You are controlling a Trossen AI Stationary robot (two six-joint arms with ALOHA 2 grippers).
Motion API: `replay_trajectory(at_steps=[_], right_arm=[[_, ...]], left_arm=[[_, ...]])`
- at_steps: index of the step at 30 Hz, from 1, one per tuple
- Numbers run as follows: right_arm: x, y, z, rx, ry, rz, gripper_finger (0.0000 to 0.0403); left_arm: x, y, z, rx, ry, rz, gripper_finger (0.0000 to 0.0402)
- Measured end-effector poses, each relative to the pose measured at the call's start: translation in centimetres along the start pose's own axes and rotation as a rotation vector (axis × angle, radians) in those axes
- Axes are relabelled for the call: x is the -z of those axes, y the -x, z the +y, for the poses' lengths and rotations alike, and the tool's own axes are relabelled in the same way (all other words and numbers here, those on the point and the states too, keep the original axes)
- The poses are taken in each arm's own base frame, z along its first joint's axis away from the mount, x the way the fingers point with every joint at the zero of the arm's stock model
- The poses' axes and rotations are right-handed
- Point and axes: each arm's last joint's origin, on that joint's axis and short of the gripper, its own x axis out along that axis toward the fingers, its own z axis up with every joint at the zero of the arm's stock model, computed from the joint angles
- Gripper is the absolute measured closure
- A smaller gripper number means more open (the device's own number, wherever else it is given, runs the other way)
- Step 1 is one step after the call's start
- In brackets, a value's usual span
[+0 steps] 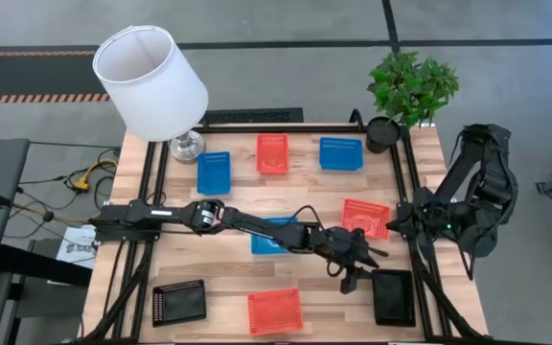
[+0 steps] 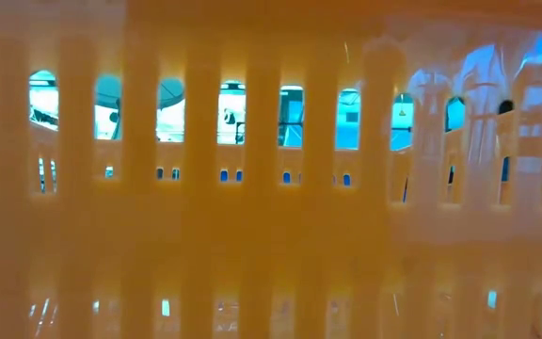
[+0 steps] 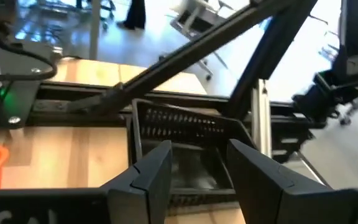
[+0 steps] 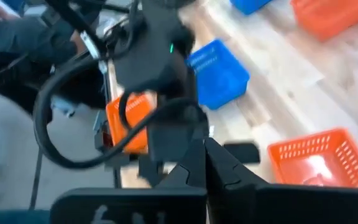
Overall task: Stack baskets by color
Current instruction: Stack the top left black bin on top of the bottom right black bin
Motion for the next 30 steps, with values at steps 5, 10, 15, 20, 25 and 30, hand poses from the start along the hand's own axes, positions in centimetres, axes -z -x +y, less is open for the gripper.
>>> replay_trajectory(at_steps=[5, 10, 15, 20, 25, 30], right_arm=[[1.3, -0.7, 1.0, -0.037, 0.008, 0.243, 0.0399], [5.1, -2.5, 1.0, 0.007, -0.003, 0.51, 0.0401], [8.7, -4.3, 0.7, -0.112, -0.032, 0.669, 0.0401], [11.0, -6.8, -0.9, -0.139, -0.037, 0.73, 0.0402], [11.7, -9.3, -2.5, -0.156, -0.029, 0.782, 0.0402], [10.9, -10.6, -3.3, -0.14, -0.011, 0.753, 0.0402]], left_arm=[[-1.1, 2.0, 0.0, 0.0, 0.036, 0.197, 0.0259], [-3.8, 6.3, -1.1, -0.149, -0.067, 0.411, 0.0271], [-7.6, 12.0, -2.9, -0.337, -0.173, 0.558, 0.0303], [-10.6, 17.0, -4.8, -0.469, -0.209, 0.612, 0.035], [-12.8, 21.1, -7.4, -0.538, -0.225, 0.613, 0.0397], [-13.0, 24.1, -10.2, -0.618, -0.25, 0.672, 0.0399]])
